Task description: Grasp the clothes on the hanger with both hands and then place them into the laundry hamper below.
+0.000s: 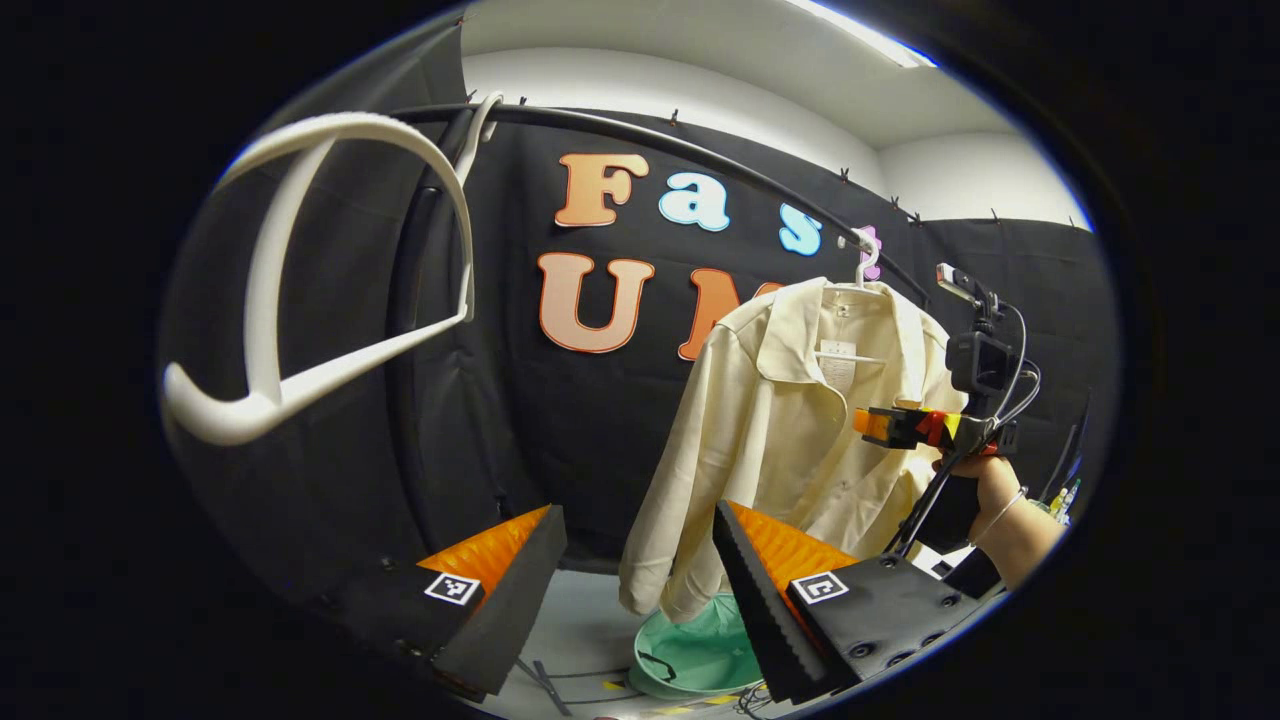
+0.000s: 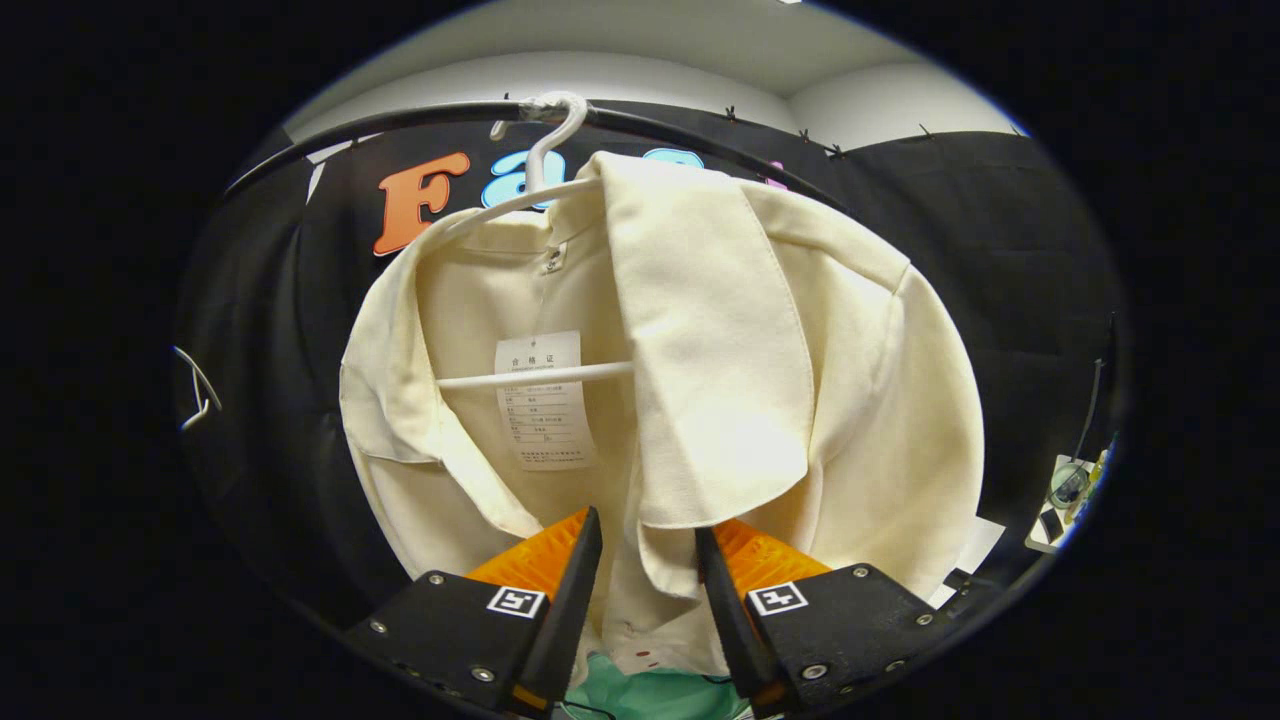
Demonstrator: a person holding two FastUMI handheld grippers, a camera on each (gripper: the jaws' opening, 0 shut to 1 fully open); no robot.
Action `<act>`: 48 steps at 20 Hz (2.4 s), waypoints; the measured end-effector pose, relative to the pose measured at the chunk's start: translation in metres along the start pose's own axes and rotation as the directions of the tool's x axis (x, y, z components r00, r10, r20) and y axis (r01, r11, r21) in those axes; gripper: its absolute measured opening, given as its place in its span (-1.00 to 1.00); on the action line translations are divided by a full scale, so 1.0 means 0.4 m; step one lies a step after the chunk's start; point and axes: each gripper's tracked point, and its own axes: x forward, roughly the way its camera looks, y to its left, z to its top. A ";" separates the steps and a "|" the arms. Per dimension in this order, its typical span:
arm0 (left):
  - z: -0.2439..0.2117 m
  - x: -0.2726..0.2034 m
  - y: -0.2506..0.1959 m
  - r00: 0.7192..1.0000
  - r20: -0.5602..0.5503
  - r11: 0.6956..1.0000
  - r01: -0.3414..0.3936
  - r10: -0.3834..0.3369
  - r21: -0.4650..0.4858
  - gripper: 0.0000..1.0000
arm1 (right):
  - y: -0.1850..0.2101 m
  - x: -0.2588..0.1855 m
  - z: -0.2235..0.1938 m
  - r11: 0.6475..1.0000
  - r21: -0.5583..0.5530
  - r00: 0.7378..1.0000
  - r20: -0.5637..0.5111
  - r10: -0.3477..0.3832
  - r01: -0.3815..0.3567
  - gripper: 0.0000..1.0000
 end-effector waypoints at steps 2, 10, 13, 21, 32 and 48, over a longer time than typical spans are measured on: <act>0.002 0.002 0.001 1.000 0.001 1.000 -0.006 0.006 0.001 1.00 | -0.005 0.007 -0.002 1.000 0.025 1.000 -0.009 0.010 -0.010 -0.10; 0.014 0.046 -0.078 1.000 0.002 1.000 -0.010 0.010 -0.001 1.00 | -0.055 -0.049 0.011 0.997 0.029 0.998 -0.021 0.065 -0.065 -0.94; 0.027 0.075 -0.129 1.000 0.002 1.000 -0.009 0.009 -0.012 1.00 | -0.078 -0.071 0.014 0.995 0.055 0.996 -0.035 0.084 -0.082 -0.94; 0.059 0.178 -0.316 0.998 0.040 0.999 0.054 -0.053 -0.001 1.00 | -0.154 -0.105 0.044 0.989 0.069 0.990 -0.030 0.135 -0.133 -0.95; 0.078 0.412 -0.546 0.988 0.051 0.989 0.143 -0.144 0.023 1.00 | -0.218 -0.142 0.088 0.979 0.025 0.979 0.004 0.203 -0.203 -0.95; 0.008 0.587 -0.559 0.999 0.002 0.998 0.047 -0.047 0.041 0.29 | -0.273 -0.193 0.095 0.964 0.022 0.964 0.013 0.266 -0.266 -0.95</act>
